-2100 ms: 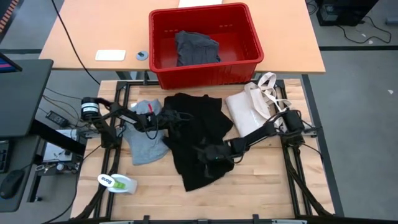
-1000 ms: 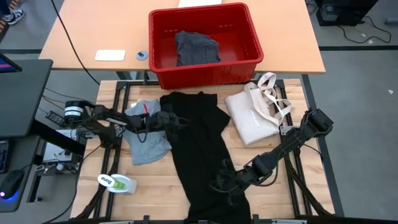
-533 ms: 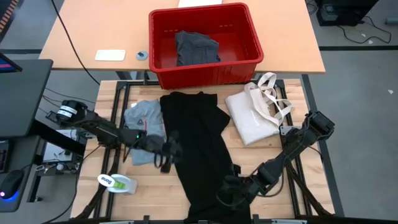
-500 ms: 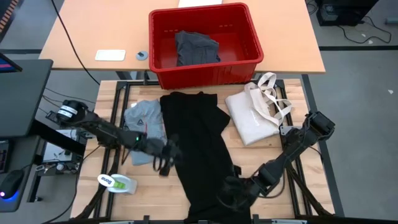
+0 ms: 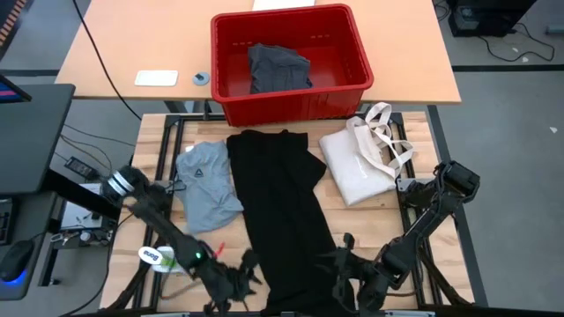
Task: Fold Laundry from Bin
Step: Fold the black shirt
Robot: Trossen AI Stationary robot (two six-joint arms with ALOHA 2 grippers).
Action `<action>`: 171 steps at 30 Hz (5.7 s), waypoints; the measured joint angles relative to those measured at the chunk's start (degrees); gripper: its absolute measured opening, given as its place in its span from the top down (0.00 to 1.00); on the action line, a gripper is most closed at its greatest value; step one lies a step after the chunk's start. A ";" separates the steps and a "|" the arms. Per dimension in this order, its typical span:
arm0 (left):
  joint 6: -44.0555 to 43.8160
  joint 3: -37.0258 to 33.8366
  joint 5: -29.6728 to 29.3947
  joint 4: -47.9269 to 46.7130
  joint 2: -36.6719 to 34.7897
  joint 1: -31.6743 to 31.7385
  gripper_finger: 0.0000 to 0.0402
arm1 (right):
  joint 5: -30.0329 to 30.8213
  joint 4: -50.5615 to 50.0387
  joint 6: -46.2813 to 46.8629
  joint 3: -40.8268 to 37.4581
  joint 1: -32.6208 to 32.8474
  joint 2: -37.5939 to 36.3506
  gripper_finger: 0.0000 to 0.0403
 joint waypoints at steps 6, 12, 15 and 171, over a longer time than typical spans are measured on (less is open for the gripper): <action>9.68 4.95 -0.81 0.09 9.01 -2.37 0.60 | 9.52 17.05 -4.24 -6.57 2.21 0.00 0.68; 20.31 6.56 -5.85 0.55 12.07 -2.77 0.60 | 8.99 22.75 -5.19 -10.24 2.37 0.00 0.68; 21.24 6.61 -7.07 1.86 12.15 -3.10 0.60 | 9.03 22.86 -4.39 -10.83 2.37 0.00 0.68; -3.44 13.83 -1.31 1.46 -14.56 -0.21 0.99 | -31.56 6.61 -39.30 -2.61 7.03 -22.40 0.97</action>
